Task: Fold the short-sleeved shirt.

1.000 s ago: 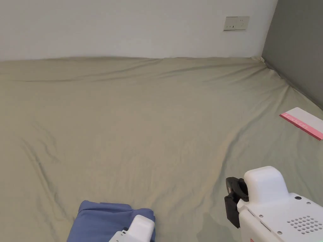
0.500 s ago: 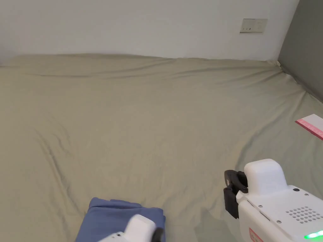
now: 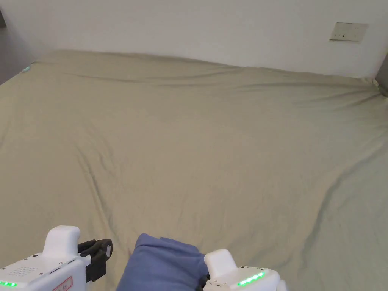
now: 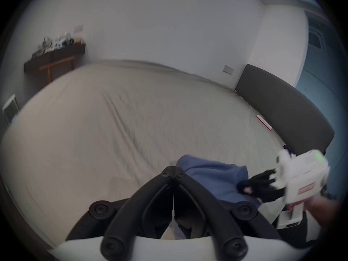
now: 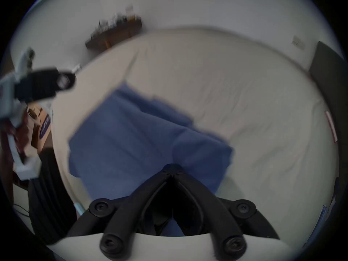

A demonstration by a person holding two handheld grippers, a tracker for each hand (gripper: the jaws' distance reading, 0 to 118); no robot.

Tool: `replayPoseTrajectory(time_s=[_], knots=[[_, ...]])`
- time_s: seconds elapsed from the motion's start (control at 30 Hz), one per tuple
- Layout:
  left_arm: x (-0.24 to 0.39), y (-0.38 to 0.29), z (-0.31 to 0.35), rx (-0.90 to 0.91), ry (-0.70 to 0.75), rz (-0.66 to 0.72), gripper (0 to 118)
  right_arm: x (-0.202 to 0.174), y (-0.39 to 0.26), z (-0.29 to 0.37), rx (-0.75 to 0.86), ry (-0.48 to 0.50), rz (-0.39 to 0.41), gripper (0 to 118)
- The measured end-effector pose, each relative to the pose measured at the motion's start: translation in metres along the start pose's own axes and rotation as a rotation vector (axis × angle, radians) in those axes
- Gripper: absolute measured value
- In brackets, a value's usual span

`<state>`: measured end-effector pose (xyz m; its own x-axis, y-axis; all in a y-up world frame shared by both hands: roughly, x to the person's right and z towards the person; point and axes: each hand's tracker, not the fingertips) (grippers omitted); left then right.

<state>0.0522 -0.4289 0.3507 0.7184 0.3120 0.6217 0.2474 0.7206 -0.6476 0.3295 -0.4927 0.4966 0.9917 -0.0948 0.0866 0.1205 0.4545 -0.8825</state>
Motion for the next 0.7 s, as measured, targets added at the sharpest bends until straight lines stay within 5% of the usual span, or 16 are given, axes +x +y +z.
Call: replayPoseTrajectory(time_s=[0.07,0.13,0.27,0.33,0.37,0.63,0.67,0.7], knots=[[-0.013,-0.004,-0.01,-0.05,-0.048,0.054,2,0.0,-0.005,-0.006,0.079,-0.01,-0.008,2],[-0.024,-0.003,-0.02,-0.101,-0.105,0.114,20,0.006,0.004,-0.001,0.038,0.016,-0.055,2],[-0.043,0.001,-0.05,-0.238,-0.291,0.254,57,0.005,0.003,0.0,0.045,0.021,-0.011,2],[-0.045,-0.002,-0.069,-0.317,-0.376,0.315,111,0.003,0.001,0.001,0.052,0.015,0.009,2],[-0.048,-0.006,-0.078,-0.354,-0.422,0.349,118,0.003,0.001,0.0,0.054,0.013,0.015,2],[-0.019,-0.025,-0.137,-0.519,-0.653,0.689,114,0.008,0.0,0.001,0.058,0.038,0.004,2],[-0.009,-0.024,-0.139,-0.515,-0.656,0.644,110,0.007,0.0,0.0,0.056,0.038,0.004,2],[-0.014,-0.025,-0.138,-0.523,-0.676,0.595,91,0.007,0.0,0.0,0.057,0.037,0.004,2]])
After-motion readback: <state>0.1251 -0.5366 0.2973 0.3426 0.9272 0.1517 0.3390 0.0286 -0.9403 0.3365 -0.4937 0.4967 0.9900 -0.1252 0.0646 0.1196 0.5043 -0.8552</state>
